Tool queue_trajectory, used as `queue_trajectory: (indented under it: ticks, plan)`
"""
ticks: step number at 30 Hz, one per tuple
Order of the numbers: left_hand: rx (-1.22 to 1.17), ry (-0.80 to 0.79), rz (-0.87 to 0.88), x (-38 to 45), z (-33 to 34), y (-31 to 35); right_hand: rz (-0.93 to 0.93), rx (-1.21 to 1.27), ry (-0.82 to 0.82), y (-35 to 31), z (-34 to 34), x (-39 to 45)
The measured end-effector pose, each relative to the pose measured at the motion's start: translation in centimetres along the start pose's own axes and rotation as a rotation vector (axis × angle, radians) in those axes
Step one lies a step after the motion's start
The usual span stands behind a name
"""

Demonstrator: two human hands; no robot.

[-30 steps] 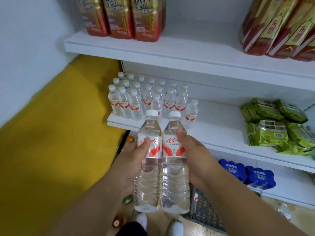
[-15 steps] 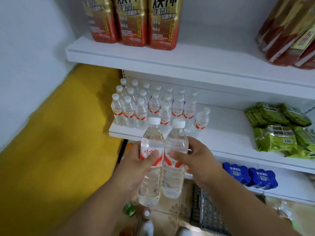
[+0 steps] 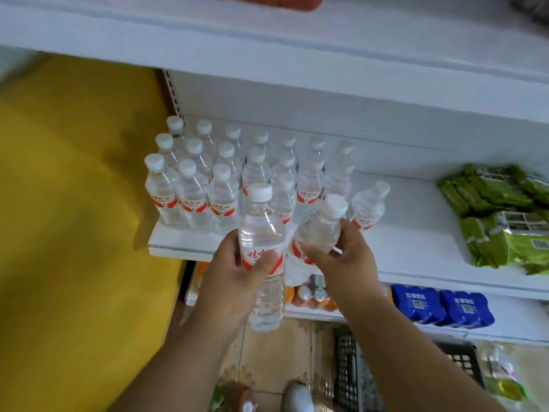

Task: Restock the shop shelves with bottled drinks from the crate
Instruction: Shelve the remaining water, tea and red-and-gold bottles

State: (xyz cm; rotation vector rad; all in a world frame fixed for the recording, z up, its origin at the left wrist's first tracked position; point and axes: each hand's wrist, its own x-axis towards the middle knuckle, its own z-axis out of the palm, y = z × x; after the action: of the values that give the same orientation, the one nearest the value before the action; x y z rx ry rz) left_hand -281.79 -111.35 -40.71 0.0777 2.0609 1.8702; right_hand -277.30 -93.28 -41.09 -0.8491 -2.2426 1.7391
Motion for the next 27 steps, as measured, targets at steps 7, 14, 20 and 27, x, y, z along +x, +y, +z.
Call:
queue_trajectory:
  ticks: [7,14,20,27]
  plan:
    - [-0.085,0.01,0.016,4.3,0.2,-5.3,-0.065,-0.09,0.07,5.1,2.0,7.1]
    - [-0.115,-0.017,0.003,6.4,1.0,-7.2,-0.087,-0.153,0.046,6.4,1.7,10.7]
    - [-0.125,-0.03,0.003,7.0,0.9,-7.5,-0.049,-0.171,0.04,5.9,2.2,10.8]
    - [0.087,0.003,0.051,6.7,0.2,-6.7,0.154,-0.13,0.18,6.4,3.2,6.3]
